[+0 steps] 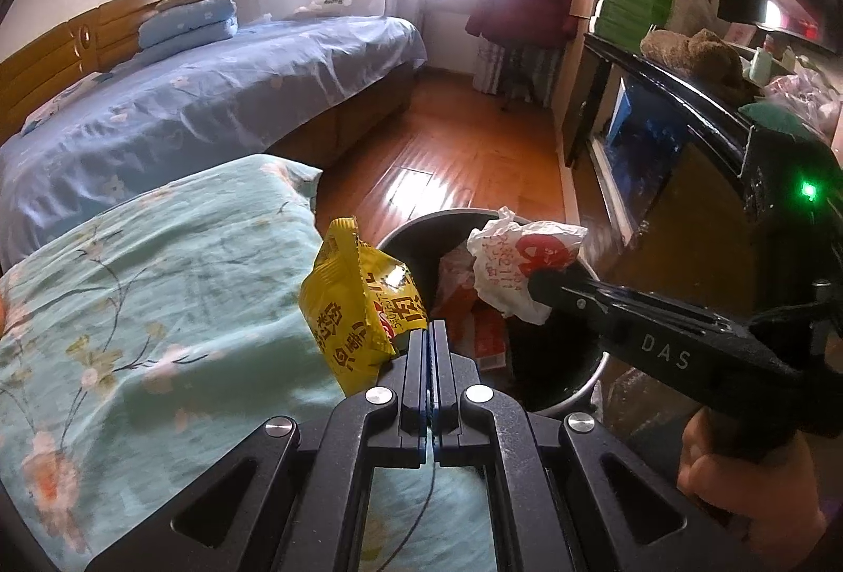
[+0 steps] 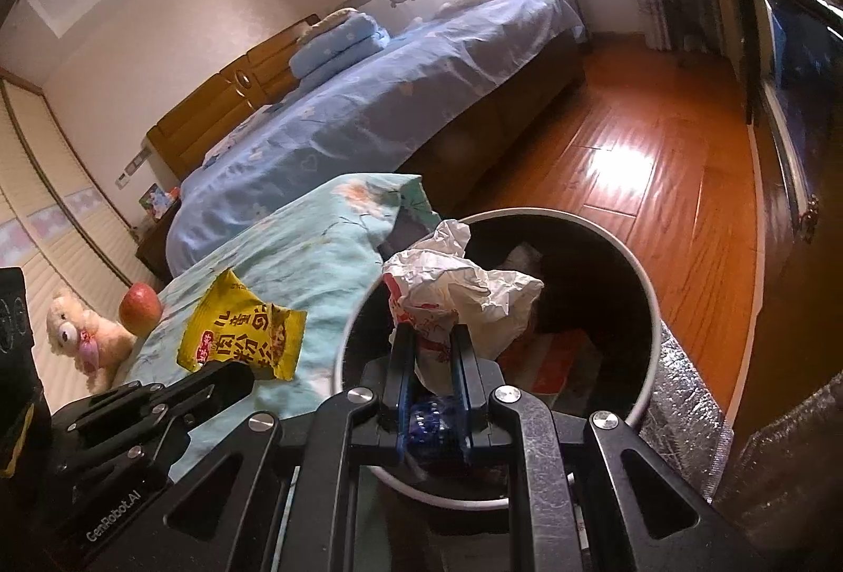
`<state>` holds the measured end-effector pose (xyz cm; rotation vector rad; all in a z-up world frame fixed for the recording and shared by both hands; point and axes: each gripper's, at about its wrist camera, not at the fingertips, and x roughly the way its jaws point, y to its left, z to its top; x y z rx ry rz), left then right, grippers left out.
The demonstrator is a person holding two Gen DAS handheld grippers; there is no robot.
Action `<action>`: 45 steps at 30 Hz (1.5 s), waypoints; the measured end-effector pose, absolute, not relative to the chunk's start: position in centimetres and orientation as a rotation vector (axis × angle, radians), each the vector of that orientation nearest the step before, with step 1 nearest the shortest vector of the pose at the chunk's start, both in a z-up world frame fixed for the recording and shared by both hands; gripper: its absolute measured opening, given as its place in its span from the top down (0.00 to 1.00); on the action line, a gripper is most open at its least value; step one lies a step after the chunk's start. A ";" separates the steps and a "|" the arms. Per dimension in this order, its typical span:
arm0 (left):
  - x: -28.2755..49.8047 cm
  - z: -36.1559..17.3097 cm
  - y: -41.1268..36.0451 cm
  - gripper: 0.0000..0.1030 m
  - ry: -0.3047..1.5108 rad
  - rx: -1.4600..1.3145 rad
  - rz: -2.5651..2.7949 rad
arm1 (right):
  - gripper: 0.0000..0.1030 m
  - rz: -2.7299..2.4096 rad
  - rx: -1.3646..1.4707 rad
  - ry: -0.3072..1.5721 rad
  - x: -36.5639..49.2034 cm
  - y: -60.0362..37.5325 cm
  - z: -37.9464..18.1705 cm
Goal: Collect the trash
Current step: 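Carry the yellow snack bag and white crumpled bag over the trash bin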
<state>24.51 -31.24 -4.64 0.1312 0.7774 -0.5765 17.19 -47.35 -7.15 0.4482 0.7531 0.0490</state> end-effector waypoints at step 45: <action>26.2 -5.8 -34.1 1.00 0.805 0.167 -0.617 | 0.87 0.012 0.462 0.789 18.0 -49.8 -7.9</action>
